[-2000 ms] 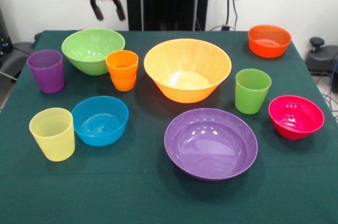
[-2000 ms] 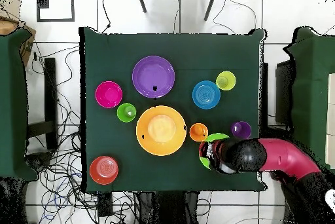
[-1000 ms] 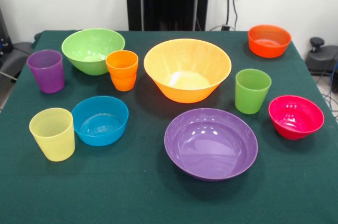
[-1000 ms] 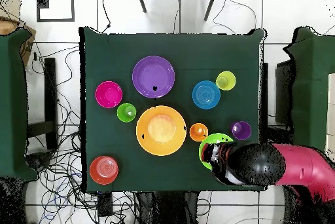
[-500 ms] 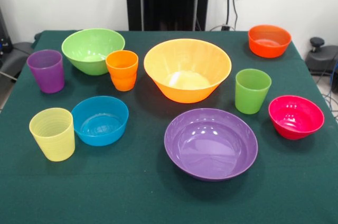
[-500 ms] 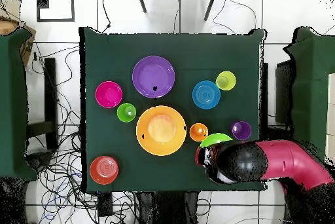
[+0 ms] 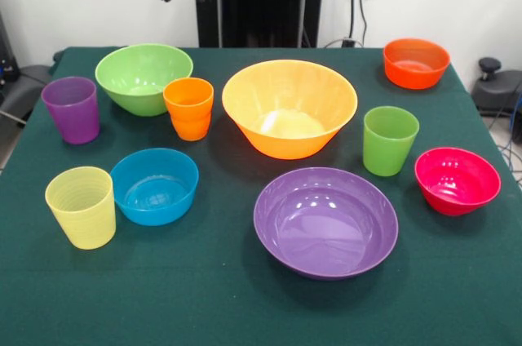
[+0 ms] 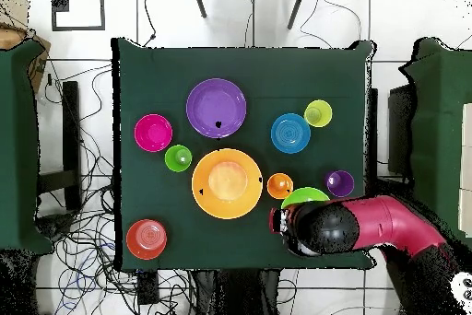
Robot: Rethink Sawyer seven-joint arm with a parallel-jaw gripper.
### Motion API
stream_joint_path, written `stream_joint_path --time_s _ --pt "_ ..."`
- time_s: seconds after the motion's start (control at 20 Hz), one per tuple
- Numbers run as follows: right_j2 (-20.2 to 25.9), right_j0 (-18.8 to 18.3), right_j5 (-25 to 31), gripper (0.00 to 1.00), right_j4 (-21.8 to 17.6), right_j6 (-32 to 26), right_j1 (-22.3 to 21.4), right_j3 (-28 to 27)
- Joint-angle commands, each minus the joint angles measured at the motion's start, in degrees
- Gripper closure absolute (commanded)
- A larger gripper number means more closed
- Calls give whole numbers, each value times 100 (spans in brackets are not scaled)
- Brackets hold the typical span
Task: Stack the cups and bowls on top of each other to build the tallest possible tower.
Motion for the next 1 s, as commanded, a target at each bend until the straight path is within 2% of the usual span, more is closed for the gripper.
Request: stream_joint_path --time_s 0.05,0.4,1.0 --pt "-363 221 -355 0 -510 -345 503 -31" --pt "-423 235 60 0 -479 -720 949 -749" --pt "-680 548 146 0 -520 -657 1587 -1674"
